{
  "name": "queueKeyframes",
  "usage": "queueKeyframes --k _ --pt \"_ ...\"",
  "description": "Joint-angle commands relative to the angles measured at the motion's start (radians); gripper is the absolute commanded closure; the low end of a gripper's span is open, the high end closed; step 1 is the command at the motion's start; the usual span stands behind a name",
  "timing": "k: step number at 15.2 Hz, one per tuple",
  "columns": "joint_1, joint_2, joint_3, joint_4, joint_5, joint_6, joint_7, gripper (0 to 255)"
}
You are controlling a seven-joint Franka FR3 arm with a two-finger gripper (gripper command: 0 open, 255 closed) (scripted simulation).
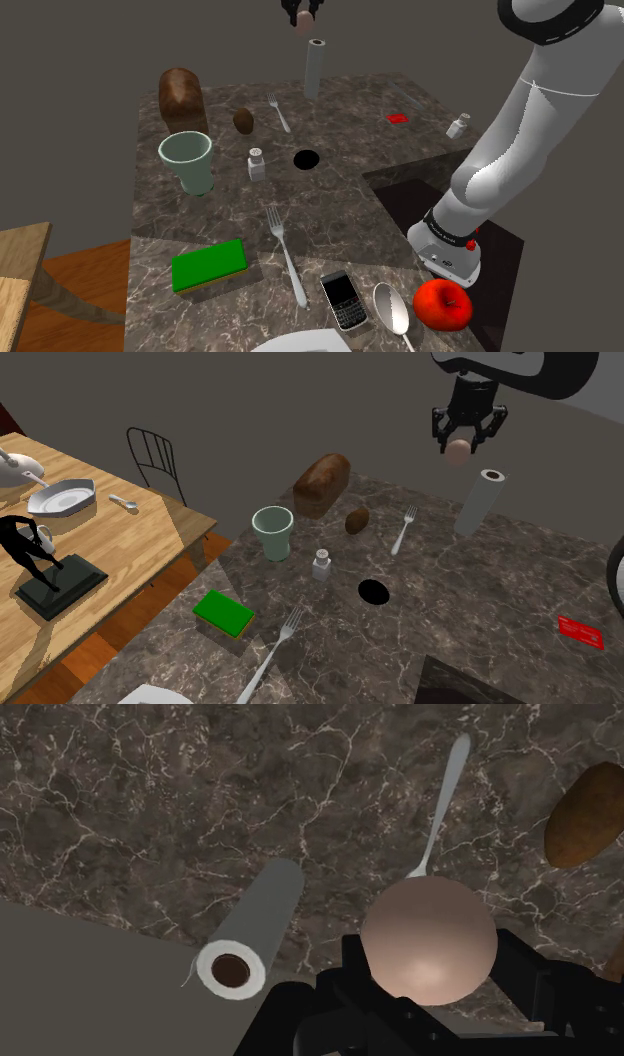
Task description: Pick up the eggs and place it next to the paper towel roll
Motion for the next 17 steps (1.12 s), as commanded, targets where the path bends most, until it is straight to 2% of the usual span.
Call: queueKeyframes --k 1,17 --pt "-0.013 0.004 -0.009 -0.007 0.002 0.015 -0.02 255" --pt "-0.027 -0.021 -0.015 -0.255 0.003 0.237 0.008 255"
